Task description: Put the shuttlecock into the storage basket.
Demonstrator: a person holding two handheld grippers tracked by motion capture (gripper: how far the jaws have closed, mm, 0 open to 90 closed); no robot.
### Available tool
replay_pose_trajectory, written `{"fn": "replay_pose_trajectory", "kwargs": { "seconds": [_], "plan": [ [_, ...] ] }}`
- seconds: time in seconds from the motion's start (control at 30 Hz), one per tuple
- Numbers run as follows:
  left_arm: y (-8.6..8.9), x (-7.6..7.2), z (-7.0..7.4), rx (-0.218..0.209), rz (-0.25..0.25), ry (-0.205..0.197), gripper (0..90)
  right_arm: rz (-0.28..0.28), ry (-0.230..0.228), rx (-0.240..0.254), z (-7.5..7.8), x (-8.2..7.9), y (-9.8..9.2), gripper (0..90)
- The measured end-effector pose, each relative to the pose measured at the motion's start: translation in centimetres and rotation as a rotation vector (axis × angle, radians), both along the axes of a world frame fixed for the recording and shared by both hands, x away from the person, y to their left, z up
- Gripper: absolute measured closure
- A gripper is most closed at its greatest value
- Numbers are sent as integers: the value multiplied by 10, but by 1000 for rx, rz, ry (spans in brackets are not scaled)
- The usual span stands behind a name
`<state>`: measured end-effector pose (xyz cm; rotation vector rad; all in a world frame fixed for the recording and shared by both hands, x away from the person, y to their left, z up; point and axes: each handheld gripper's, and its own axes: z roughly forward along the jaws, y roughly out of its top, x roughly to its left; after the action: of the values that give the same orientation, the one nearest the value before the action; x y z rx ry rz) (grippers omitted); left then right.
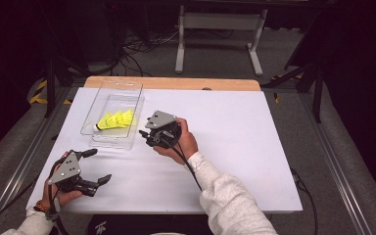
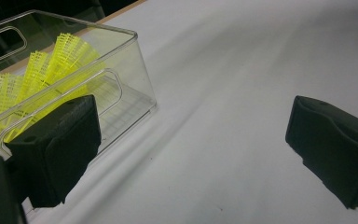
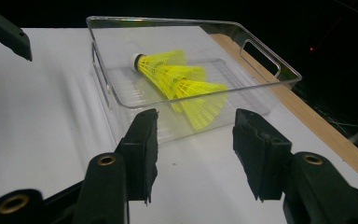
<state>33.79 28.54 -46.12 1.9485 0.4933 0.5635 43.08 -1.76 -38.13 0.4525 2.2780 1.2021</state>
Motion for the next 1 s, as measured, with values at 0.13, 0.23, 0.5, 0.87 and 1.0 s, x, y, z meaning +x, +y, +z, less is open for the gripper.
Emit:
{"fn": "replay_pose_trajectory", "kwargs": {
  "seconds": [0.13,0.23,0.5,0.87,1.0],
  "plan": [
    [0,0,0,2,-1,-1,42,-16,1,2,-1,0,-8,503],
    [0,0,0,4,-1,-2,42,-23,-3,4,-1,-1,-14,496],
    [-1,0,0,16,-1,0,43,-41,-18,5,0,-4,-24,467],
    [0,1,0,16,0,1,42,-68,-31,21,1,-6,-35,422],
    [0,1,0,17,0,-1,42,-76,-34,31,0,-8,-40,418]
  ]
}}
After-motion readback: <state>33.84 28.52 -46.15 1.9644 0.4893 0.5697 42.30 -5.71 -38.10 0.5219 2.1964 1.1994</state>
